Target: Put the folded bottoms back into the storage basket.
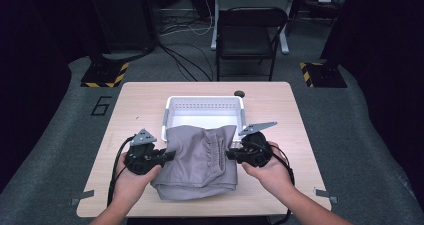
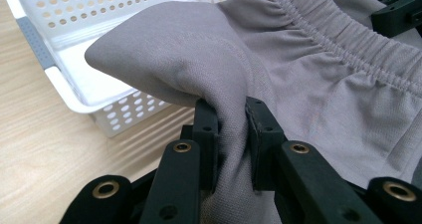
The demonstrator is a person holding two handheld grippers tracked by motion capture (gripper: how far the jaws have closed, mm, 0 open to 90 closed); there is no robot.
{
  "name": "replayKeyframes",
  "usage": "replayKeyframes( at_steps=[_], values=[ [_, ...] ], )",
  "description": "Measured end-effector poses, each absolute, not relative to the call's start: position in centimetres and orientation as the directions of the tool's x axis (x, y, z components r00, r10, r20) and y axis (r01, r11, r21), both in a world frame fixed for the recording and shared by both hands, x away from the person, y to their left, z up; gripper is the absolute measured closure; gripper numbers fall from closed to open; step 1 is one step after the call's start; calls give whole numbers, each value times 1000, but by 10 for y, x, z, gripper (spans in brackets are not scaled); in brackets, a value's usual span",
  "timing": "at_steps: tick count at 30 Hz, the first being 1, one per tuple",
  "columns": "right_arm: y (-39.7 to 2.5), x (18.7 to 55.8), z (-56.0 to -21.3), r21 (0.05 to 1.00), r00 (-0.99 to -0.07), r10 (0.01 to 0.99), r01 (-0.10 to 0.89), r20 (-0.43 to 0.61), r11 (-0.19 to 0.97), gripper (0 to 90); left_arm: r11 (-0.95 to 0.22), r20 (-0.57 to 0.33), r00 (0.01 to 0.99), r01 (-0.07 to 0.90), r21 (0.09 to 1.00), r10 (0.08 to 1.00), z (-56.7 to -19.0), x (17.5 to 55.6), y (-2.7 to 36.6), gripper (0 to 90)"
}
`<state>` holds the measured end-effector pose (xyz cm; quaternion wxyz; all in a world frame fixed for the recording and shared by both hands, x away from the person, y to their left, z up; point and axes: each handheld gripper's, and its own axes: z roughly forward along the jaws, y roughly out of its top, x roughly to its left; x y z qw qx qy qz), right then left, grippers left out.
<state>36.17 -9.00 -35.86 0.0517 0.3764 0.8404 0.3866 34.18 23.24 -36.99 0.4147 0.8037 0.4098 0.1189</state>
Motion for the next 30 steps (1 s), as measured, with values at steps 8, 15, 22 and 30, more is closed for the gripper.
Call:
replayKeyframes(
  at_steps=[8,15,22,30],
  values=[
    [-84,374,-347,668,-718,684,572,127,476,854,-329,-123,624,556,763,772,-361,356,229,775],
    [-77,394,-343,656,-697,713,573,75,492,855,-324,-106,600,563,761,793,-355,378,225,776],
    [-75,410,-343,651,-679,732,576,45,494,855,-324,-96,584,571,754,806,-353,391,224,776],
    [-72,423,-344,642,-660,750,586,25,495,855,-327,-73,562,577,749,824,-352,410,220,776]
  ],
)
